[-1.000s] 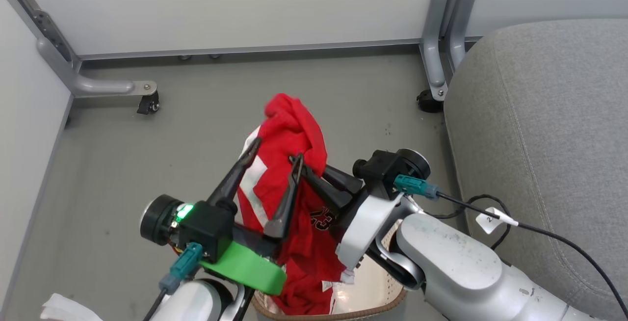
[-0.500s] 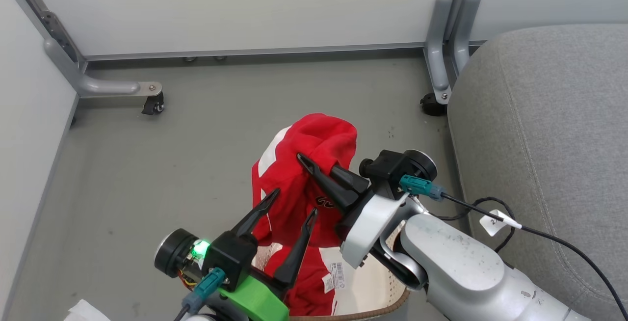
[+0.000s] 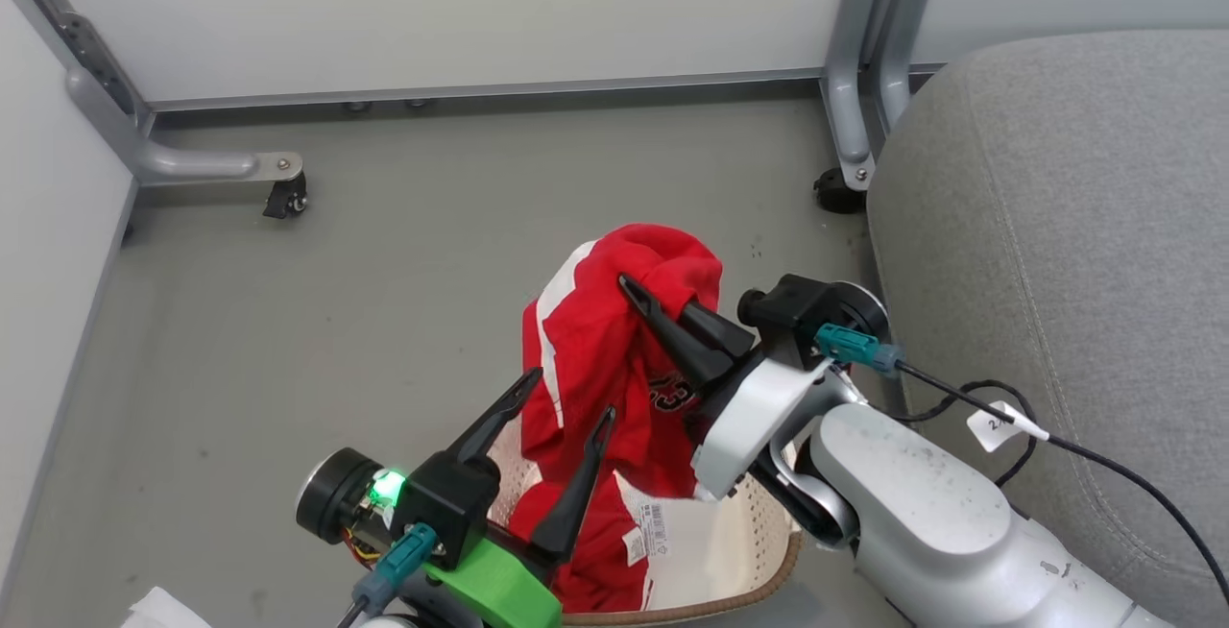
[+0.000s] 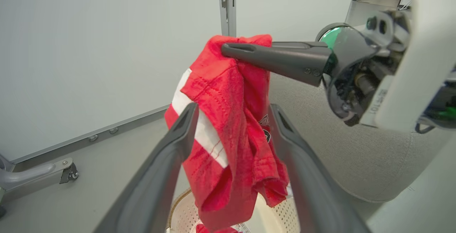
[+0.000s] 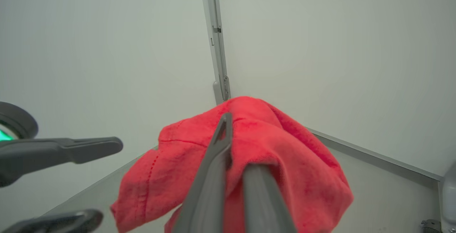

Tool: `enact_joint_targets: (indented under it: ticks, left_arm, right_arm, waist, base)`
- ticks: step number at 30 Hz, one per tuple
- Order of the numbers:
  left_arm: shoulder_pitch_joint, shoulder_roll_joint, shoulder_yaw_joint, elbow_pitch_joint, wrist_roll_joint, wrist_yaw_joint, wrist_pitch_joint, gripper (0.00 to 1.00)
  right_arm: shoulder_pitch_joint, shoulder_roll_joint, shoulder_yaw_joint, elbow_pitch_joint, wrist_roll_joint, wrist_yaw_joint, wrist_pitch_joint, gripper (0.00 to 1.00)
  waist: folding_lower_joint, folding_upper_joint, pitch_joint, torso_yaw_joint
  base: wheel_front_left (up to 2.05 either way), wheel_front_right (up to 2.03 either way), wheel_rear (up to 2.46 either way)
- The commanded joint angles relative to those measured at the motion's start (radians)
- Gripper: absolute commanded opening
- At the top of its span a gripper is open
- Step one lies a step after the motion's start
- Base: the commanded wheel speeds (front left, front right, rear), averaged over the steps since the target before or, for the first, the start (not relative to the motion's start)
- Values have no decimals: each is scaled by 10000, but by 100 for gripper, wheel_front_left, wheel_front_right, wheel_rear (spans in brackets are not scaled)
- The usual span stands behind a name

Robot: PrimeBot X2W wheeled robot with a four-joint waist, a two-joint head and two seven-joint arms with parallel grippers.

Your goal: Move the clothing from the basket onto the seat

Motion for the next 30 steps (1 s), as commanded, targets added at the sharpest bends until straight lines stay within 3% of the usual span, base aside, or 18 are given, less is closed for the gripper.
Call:
enact_joint_targets:
  ticks: [1, 8, 20, 26, 30]
  left_arm:
    - [-127, 70, 32, -7, -7, 34, -48, 100]
    - [-537, 72, -78, 2, 197, -105, -47, 100]
    - [-1215, 200, -325, 85, 348, -411, 259, 100]
    - [-1492, 165, -519, -58, 397, -536, 498, 100]
    - [-1743, 102, -624, -137, 383, -692, 634, 100]
  right_arm:
    - [149, -57, -124, 46, -72, 1, -54, 0]
    - [107, -310, -871, 45, -265, 1, -77, 0]
    - [341, -147, -2333, -227, -597, -1, -87, 0]
    - [480, -62, -3468, -453, -802, 1, -85, 0]
    - [351, -164, -4478, -485, -957, -1, -84, 0]
  waist:
    - [0, 0, 124, -272]
    - [0, 0, 568, -1485]
    - [0, 0, 1266, -4449]
    - [0, 0, 1593, -5255]
    - [0, 0, 1861, -5349]
  base:
    - [0, 0, 0]
    - [0, 0, 0]
    - [0, 0, 0]
    - [0, 0, 0]
    - [0, 0, 0]
